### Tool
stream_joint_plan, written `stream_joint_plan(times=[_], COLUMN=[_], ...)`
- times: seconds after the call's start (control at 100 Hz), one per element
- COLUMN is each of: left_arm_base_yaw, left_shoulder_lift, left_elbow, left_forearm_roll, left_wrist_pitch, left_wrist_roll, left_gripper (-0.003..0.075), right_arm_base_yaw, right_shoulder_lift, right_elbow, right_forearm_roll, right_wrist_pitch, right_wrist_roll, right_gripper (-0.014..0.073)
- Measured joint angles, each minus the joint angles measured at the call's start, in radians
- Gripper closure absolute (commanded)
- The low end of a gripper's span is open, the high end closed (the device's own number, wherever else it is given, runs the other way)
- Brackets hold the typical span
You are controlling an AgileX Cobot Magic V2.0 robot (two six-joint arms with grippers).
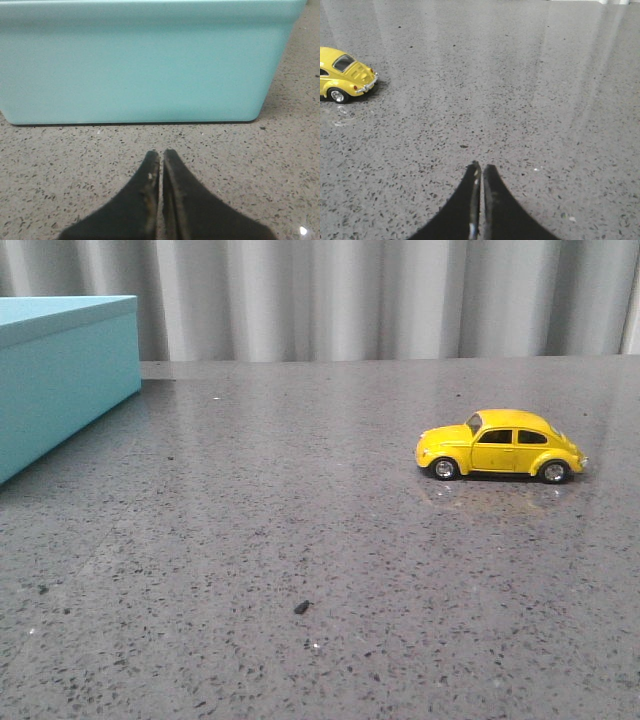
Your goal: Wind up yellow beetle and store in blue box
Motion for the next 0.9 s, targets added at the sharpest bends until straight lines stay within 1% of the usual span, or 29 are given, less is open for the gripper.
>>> stream_joint_plan(times=[0.31,0.44,0.58,0.73,0.85,0.9], left_arm_base_yaw=[0.000,0.000,0.000,0.000,0.000,0.000], left_shoulder_lift=[0.000,0.000,0.000,0.000,0.000,0.000], left_elbow=[0.000,0.000,0.000,0.000,0.000,0.000], left_forearm_roll=[0.000,0.000,0.000,0.000,0.003,0.004], left_wrist_pitch=[-0.005,-0.026,-0.077,-0.166,-0.210,-0.218], left_wrist_roll=[0.000,0.000,0.000,0.000,0.000,0.000], left_gripper=[0.0741,0.0741,0.0741,0.0741,0.0741,0.0741], right_arm_base_yaw=[0.000,0.000,0.000,0.000,0.000,0.000], right_shoulder_lift=[0.000,0.000,0.000,0.000,0.000,0.000], right_elbow=[0.000,0.000,0.000,0.000,0.000,0.000], right_forearm_roll=[0.000,0.000,0.000,0.000,0.000,0.000], right_wrist_pitch=[0.000,0.000,0.000,-0.002,-0.036,-0.071], right_wrist_roll=[0.000,0.000,0.000,0.000,0.000,0.000], right_gripper=[0.0635,0.0635,0.0635,0.0635,0.0635,0.0635])
